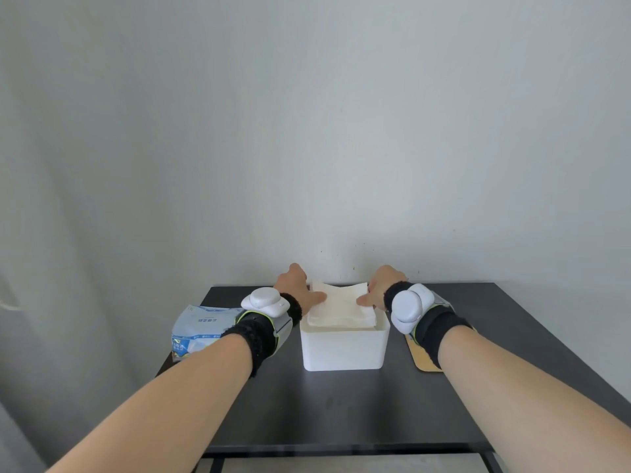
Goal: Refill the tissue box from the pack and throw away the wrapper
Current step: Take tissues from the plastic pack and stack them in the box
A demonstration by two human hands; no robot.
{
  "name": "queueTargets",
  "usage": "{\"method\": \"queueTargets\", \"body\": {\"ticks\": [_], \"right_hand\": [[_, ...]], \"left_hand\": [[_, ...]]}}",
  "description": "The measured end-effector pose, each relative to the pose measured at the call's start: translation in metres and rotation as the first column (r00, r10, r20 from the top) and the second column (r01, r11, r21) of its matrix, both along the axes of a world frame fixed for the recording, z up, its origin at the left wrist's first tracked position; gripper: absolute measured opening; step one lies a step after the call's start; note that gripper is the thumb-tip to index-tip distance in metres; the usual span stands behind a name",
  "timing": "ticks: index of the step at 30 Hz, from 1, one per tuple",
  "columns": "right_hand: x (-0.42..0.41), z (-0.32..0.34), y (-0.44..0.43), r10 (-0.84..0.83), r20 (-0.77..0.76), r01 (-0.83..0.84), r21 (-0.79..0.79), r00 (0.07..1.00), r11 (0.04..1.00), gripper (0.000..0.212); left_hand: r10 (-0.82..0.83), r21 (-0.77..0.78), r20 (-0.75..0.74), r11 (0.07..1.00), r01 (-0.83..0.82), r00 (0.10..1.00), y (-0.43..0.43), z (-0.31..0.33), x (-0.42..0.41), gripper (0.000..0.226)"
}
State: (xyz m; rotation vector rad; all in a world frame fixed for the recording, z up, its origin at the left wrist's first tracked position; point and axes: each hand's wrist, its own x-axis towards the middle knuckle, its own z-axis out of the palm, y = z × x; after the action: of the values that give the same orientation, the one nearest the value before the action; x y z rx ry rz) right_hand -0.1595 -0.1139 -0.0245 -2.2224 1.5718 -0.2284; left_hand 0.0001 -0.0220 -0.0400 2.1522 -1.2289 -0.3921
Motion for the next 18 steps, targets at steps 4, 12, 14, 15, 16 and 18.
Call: {"method": "queueTargets", "body": {"ticks": [4,12,14,15,16,18], "right_hand": [[0.007,-0.009,-0.003,0.008,-0.036,-0.009,-0.026,0.999,1.0,0.026],[0.011,-0.017,-0.006,0.016,-0.141,-0.025,-0.063,0.99,0.998,0.024],[0.011,-0.02,-0.006,0.02,-0.154,-0.032,-0.076,0.988,0.997,0.025],[0.011,-0.021,-0.007,0.021,-0.157,-0.035,-0.088,0.987,0.995,0.026],[0.011,-0.023,-0.008,0.022,-0.159,-0.039,-0.102,0.987,0.994,0.027],[0.011,-0.026,-0.01,0.028,-0.159,-0.049,-0.126,0.987,0.991,0.031]], "left_hand": [[-0.004,0.041,0.057,0.999,0.001,0.998,-0.001,-0.003,-0.001,0.056],[-0.046,0.123,0.164,0.992,0.026,0.985,-0.003,-0.012,0.0,0.059],[-0.057,0.123,0.182,0.992,0.035,0.982,-0.004,-0.014,0.0,0.058],[-0.062,0.123,0.189,0.992,0.039,0.98,-0.004,-0.015,-0.001,0.058],[-0.068,0.125,0.194,0.991,0.044,0.979,-0.004,-0.015,-0.001,0.058],[-0.078,0.125,0.208,0.991,0.053,0.975,-0.004,-0.016,-0.001,0.057]]}}
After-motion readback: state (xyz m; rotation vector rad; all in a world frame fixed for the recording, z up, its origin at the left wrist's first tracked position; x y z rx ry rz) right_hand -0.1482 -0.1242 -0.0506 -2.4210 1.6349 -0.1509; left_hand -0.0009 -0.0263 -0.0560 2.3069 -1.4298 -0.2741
